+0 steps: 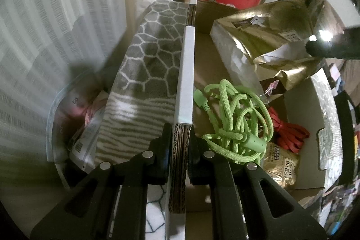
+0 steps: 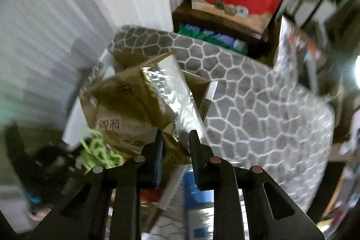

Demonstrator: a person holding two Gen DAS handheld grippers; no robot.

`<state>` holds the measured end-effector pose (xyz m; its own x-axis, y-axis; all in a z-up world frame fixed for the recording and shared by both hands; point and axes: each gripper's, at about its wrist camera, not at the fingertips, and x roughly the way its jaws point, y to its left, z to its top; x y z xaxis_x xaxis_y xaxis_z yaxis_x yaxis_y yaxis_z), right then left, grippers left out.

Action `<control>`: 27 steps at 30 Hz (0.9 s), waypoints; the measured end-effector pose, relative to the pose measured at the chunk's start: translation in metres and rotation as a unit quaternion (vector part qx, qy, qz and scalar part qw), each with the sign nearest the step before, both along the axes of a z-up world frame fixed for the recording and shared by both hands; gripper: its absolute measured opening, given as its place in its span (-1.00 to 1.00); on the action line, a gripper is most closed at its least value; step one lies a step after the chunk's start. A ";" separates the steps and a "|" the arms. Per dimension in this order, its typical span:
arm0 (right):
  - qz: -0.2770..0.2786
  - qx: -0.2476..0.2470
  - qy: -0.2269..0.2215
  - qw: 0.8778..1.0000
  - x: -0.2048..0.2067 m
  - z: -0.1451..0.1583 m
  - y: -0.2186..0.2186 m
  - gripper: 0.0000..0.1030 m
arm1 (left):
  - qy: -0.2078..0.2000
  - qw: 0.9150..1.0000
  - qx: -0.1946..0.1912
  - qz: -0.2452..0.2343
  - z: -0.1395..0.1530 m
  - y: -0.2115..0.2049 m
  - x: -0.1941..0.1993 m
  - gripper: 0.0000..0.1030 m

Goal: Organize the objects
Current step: 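Carry the gold foil bag over the box with the right tool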

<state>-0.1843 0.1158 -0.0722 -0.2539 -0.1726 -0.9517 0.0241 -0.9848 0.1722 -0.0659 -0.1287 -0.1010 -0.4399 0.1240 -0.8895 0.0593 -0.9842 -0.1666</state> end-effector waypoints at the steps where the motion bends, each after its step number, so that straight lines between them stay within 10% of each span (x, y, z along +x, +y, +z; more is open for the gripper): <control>1: -0.017 -0.028 -0.005 0.999 -0.002 0.000 0.008 -0.66 | 0.000 1.000 0.000 0.000 0.000 0.000 0.000 -0.81; 9: -0.105 -0.163 -0.007 0.981 -0.017 0.006 0.046 -0.84 | 0.000 1.000 0.001 -0.002 0.000 -0.001 0.000 -0.81; 15: -0.035 -0.026 0.035 0.998 -0.012 0.026 0.014 -0.56 | 0.000 1.000 0.001 -0.002 0.000 -0.002 0.000 -0.81; 18: 0.014 0.030 0.062 0.998 -0.001 0.027 -0.002 0.08 | -0.001 1.000 0.003 -0.002 0.001 -0.002 -0.001 -0.81; 27: 0.127 0.133 0.114 0.976 0.031 0.005 -0.026 0.27 | -0.001 1.000 0.004 -0.002 0.001 -0.003 -0.001 -0.81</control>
<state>-0.1535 0.0899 -0.0668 -0.4446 -0.0127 -0.8957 0.2815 -0.9512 -0.1262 -0.0665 -0.1314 -0.1004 -0.4379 0.1329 -0.8892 0.0564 -0.9830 -0.1747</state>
